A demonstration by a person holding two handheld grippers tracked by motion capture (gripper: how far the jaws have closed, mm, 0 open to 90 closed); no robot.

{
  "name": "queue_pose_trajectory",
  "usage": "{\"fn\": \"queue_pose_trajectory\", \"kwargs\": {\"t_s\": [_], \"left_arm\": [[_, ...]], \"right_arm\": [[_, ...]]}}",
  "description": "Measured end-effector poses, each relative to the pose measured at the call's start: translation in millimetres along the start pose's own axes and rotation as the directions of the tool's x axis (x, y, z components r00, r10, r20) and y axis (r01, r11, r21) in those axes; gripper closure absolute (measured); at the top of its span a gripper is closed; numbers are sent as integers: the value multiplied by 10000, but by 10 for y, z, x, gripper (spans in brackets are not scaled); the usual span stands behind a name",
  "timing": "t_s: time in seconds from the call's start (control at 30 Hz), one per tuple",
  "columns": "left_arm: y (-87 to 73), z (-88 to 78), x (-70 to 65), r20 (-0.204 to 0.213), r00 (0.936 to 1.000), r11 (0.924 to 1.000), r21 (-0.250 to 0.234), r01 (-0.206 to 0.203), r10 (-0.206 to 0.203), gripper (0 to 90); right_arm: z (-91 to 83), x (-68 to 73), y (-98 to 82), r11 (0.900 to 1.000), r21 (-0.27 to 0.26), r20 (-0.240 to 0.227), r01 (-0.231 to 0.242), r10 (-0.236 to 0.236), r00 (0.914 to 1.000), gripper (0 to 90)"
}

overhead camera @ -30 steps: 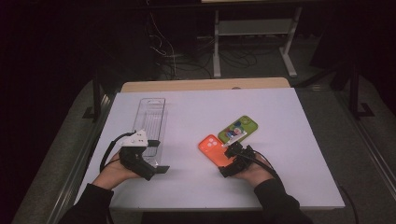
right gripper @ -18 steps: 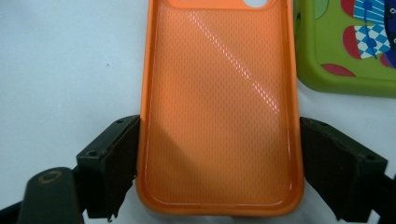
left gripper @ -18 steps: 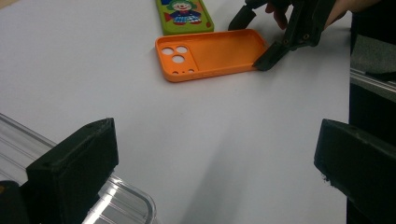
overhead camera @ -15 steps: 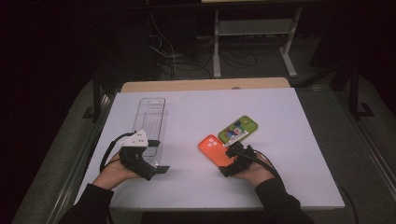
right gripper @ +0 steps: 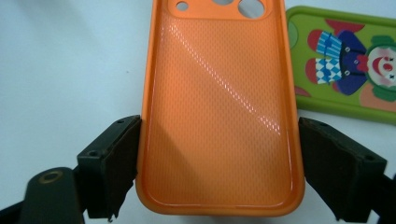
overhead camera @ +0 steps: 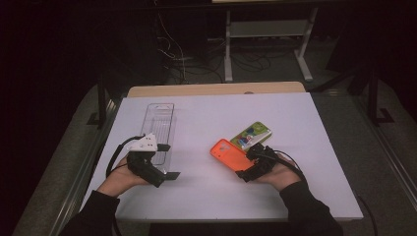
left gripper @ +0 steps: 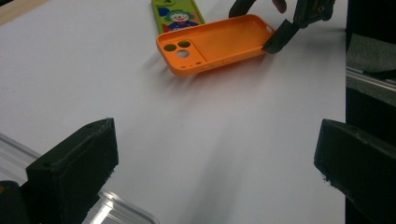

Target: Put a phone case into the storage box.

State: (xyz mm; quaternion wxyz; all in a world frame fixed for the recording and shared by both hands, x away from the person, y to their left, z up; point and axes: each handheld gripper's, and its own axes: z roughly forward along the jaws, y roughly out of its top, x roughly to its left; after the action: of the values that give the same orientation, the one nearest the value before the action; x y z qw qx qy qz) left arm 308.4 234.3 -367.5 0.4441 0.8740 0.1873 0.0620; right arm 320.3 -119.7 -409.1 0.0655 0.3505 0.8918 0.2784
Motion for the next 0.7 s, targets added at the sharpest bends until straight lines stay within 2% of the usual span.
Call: {"fn": "queue_pose_trajectory", "kwargs": {"t_s": [0.2,0.4,0.7], "left_arm": [[103,4,57,72,9997,9997,14,-233,233,0],[196,54,89,347,9986,9992,-8,-401,401,0],[364,163,151,713,9944,9969,10,-783,781,0]], "right_arm": [[-122,-84,13,9993,-268,-178,263,-268,9995,154],[-181,-152,12,9980,-361,-499,521,-538,9973,154],[-234,-199,80,9920,-508,-1181,1159,-1212,9856,154]]}}
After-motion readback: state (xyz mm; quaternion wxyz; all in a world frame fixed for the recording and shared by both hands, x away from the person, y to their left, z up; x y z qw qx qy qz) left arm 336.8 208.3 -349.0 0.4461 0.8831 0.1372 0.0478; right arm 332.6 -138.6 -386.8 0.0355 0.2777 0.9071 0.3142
